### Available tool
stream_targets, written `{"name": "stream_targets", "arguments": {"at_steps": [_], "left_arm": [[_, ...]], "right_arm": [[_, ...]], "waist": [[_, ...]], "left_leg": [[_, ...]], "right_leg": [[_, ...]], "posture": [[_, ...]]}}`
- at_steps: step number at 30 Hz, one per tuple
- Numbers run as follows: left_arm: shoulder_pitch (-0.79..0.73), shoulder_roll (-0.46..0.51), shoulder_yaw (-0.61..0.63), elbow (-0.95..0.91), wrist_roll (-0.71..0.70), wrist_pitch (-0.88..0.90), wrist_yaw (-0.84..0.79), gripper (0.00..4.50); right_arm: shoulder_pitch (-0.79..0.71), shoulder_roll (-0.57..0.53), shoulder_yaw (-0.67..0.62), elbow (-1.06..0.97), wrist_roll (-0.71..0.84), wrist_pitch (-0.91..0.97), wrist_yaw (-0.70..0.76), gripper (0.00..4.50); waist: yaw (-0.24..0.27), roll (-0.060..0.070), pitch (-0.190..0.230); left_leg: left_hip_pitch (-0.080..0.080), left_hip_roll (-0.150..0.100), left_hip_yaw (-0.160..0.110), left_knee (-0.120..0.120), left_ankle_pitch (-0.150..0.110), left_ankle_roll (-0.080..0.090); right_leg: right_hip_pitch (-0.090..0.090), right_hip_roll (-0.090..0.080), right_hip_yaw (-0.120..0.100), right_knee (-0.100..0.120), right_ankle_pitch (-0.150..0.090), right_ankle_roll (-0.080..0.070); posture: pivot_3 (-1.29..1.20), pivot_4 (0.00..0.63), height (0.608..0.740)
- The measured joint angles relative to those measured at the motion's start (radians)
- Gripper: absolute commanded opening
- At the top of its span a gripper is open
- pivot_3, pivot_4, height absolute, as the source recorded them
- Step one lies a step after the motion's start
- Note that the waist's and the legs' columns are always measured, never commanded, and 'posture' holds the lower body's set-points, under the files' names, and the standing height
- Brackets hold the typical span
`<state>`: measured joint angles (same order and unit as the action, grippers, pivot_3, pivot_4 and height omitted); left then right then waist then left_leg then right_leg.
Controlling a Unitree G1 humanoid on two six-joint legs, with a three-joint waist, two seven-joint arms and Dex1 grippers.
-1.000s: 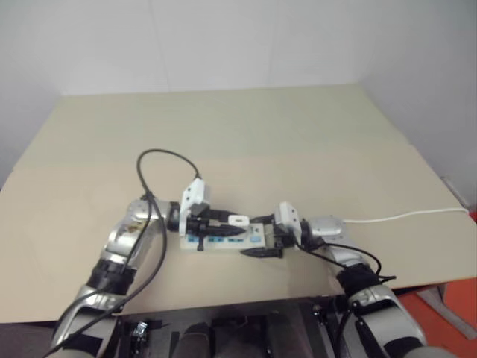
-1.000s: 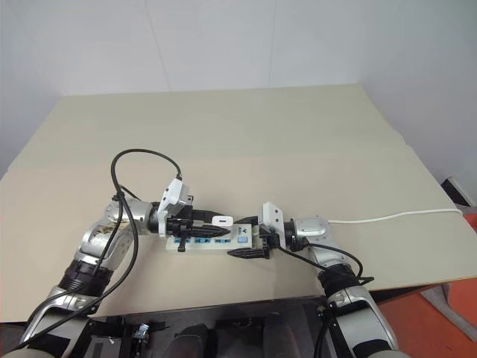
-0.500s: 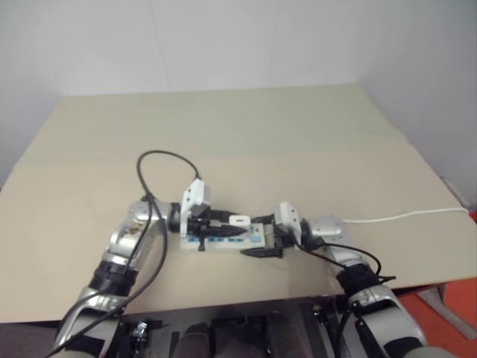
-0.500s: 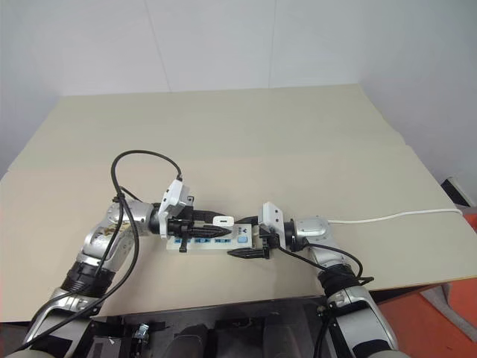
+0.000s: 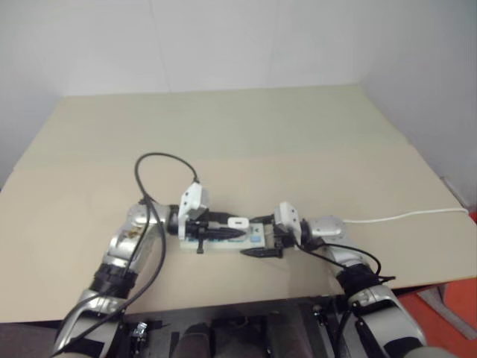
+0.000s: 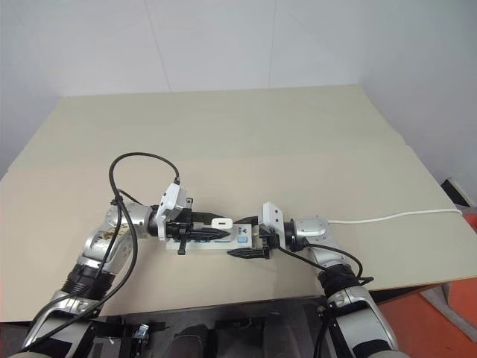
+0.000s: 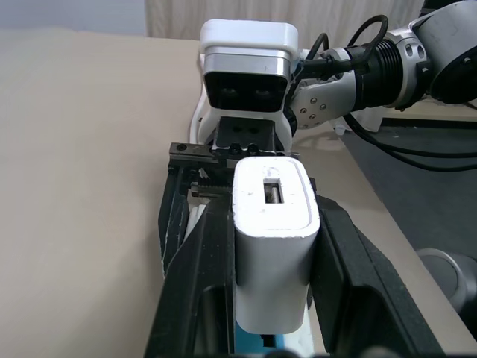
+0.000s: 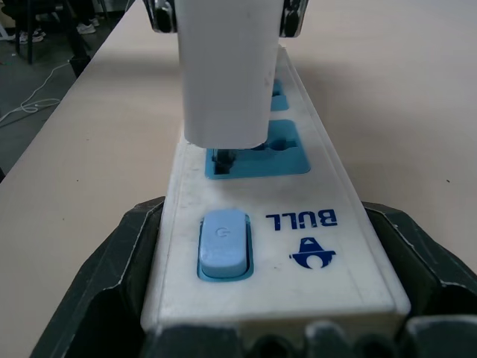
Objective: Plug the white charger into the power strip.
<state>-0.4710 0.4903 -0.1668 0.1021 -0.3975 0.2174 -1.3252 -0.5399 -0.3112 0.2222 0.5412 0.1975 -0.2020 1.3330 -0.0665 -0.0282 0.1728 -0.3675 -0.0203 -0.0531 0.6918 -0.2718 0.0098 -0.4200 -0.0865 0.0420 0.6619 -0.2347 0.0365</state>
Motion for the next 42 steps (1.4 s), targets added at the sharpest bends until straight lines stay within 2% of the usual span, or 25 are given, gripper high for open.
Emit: {"name": "stream_targets", "arguments": {"at_steps": [19, 28, 32, 42], "left_arm": [[0.007, -0.003, -0.004, 0.072, -0.002, -0.052, -0.038, 1.0], [0.042, 0.003, -0.02, 0.109, 0.032, -0.223, -0.045, 1.0], [0.066, 0.003, -0.026, 0.097, 0.034, -0.228, -0.015, 1.0], [0.076, 0.012, -0.023, 0.078, 0.02, -0.215, -0.003, 1.0]], "right_arm": [[0.004, 0.002, 0.004, -0.007, 0.0, 0.0, -0.008, 3.42], [0.01, 0.007, 0.013, -0.012, -0.002, 0.0, -0.015, 3.42], [0.018, 0.007, 0.014, -0.011, -0.006, 0.001, -0.023, 3.42], [0.017, 0.011, 0.018, -0.011, -0.006, 0.005, -0.023, 3.42]], "waist": [[-0.002, 0.0, 0.0], [-0.002, -0.001, -0.004], [-0.001, -0.001, -0.005], [-0.003, -0.001, -0.005]], "left_leg": [[0.001, 0.001, 0.0, -0.004, 0.0, 0.0], [0.008, 0.003, 0.001, -0.014, 0.0, 0.0], [0.018, 0.004, 0.001, -0.018, 0.0, 0.0], [0.019, 0.007, 0.001, -0.018, -0.001, 0.001]], "right_leg": [[0.0, 0.001, 0.0, -0.004, 0.001, -0.001], [0.004, 0.004, 0.002, -0.008, 0.002, -0.002], [0.017, 0.005, 0.001, -0.015, 0.002, -0.003], [0.017, 0.008, 0.001, -0.016, 0.002, -0.003]], "posture": [[0.0, 0.15, 0.74], [0.0, 0.15, 0.74], [0.0, 0.15, 0.74], [0.0, 0.15, 0.74]]}}
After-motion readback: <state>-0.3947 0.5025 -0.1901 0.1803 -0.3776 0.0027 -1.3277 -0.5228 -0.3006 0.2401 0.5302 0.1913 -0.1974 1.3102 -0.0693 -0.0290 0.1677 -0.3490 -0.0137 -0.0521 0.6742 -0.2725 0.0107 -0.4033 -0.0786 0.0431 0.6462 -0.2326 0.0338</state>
